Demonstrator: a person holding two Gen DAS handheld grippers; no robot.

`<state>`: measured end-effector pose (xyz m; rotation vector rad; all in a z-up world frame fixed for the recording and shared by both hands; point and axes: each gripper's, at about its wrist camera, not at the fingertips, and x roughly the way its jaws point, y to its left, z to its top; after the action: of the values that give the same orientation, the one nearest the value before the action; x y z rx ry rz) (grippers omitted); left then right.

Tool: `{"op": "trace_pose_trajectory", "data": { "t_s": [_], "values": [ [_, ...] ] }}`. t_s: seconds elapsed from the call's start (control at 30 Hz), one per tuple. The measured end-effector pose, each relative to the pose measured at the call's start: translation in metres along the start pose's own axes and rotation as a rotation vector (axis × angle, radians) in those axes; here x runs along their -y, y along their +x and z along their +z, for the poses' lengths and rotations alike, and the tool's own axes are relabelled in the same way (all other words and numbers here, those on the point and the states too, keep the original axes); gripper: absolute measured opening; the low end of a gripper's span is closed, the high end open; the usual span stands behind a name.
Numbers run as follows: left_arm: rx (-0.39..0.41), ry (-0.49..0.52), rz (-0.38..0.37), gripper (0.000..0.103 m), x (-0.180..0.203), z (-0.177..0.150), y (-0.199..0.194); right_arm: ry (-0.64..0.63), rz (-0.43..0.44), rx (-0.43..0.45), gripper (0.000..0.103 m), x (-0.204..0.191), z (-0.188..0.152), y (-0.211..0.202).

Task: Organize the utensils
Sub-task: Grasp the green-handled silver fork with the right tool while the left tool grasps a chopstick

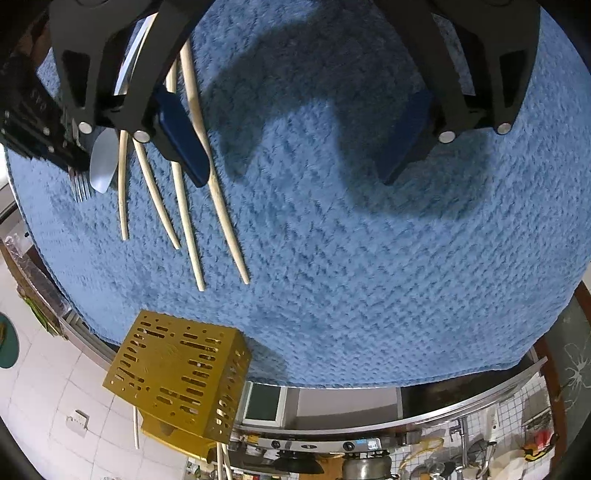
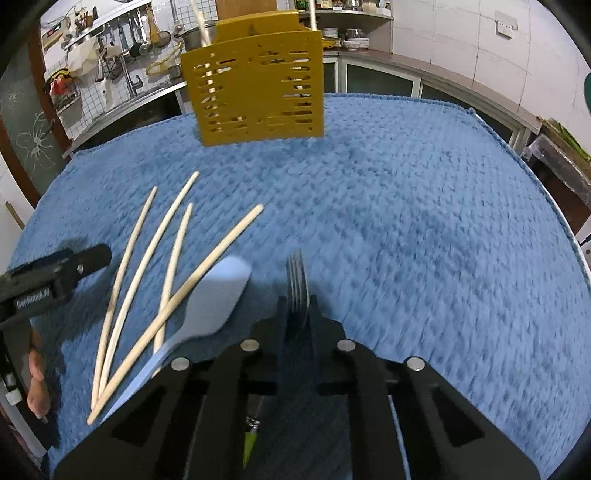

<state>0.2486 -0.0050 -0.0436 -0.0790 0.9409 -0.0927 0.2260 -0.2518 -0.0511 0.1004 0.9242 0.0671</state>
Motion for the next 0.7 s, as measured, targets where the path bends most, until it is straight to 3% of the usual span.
{"op": "trace_pose_trajectory", "data": {
  "t_s": [0.37, 0.53, 0.6, 0.67, 0.7],
  "values": [
    [-0.053, 0.023, -0.023, 0.051, 0.018, 0.028, 0.021, -0.043, -0.016, 0.012, 0.003, 0.011, 0.031, 0.015],
    [-0.078, 0.026, -0.041, 0.041, 0.026, 0.036, 0.029, -0.029, -0.004, 0.007, 0.003, 0.015, 0.037, 0.021],
    [-0.084, 0.038, -0.034, 0.034, 0.031, 0.038, 0.031, -0.023, 0.001, 0.003, 0.003, 0.016, 0.038, 0.024],
    [-0.092, 0.051, -0.036, 0.019, 0.035, 0.041, 0.034, -0.019, 0.005, -0.001, 0.003, 0.016, 0.039, 0.025],
    [-0.101, 0.053, -0.038, 0.019, 0.036, 0.042, 0.036, -0.019, 0.006, -0.003, 0.003, 0.016, 0.040, 0.025]
  ]
}}
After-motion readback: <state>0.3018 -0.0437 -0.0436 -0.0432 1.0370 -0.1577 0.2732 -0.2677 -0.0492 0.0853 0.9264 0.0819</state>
